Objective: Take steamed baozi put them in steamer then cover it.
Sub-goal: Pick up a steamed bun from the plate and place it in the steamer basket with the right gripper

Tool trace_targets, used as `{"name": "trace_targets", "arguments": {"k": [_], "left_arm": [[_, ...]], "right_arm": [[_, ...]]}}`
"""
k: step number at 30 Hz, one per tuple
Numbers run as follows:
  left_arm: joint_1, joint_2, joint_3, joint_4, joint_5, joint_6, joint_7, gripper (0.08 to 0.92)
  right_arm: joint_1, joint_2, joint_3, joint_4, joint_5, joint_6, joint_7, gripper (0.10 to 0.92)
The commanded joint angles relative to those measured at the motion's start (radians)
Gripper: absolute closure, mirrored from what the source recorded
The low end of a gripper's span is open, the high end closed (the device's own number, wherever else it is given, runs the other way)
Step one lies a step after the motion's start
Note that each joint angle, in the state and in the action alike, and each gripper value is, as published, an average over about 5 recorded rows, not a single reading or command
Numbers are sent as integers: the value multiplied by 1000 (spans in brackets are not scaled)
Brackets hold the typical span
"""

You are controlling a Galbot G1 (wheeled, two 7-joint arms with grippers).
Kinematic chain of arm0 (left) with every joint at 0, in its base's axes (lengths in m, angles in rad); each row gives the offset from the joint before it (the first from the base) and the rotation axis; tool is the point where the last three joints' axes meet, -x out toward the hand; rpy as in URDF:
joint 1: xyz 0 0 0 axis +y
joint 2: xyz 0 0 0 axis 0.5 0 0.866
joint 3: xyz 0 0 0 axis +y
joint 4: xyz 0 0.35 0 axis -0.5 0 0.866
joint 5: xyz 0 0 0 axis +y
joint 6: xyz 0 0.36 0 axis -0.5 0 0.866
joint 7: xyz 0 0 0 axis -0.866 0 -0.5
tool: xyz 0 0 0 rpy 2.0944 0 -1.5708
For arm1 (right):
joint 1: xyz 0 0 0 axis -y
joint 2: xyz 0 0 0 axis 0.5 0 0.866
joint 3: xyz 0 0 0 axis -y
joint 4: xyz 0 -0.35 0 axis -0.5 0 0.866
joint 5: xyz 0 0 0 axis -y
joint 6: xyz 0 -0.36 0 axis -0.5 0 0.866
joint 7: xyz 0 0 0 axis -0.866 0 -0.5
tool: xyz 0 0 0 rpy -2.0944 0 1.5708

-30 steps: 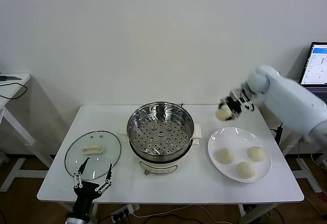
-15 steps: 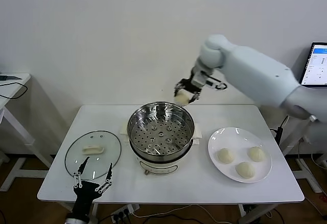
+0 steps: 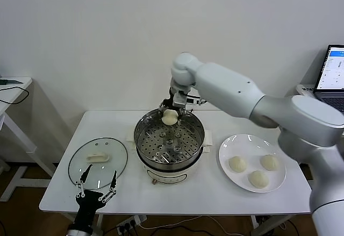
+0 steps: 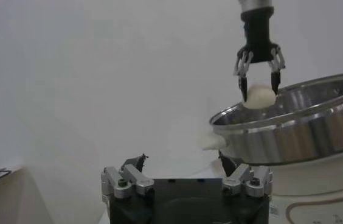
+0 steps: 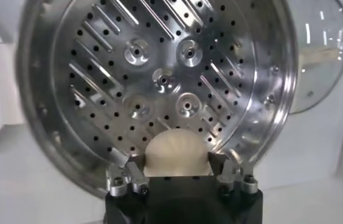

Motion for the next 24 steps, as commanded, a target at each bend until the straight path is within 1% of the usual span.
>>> {"name": "trace_targets", "arguments": {"k": [1,9,13,16,18,20,22,24], "left_arm": [[1,0,-3,2,-4,-6,-1,177],[1,-4,-4,1,-13,-18,-5,177],[0,-3,-8,0,-18,-19,-6,177],[-1,-1,-10,1,-19,-18,-7,177],[-1,-1,-10,-1,-19,-17,-7,177],[-1,0,-11,-3,-20,-15,-7,177],[-2,0,-11,-5,-20,-12,-7,177],[-4,0,-9,-7,-20,-10,-7,177]], "right_arm": [[-47,76,10,-102,-76,30,3,320],[-75,105,14,-149,-91,31,8,307],[-77,108,16,-149,-93,32,15,253],[-61,89,19,-115,-75,28,14,216],[-32,51,12,-51,-24,7,-3,207],[4,2,-2,24,57,-34,-34,203],[51,-64,-17,102,171,-115,-75,203],[107,-152,-32,170,303,-250,-117,203]]}}
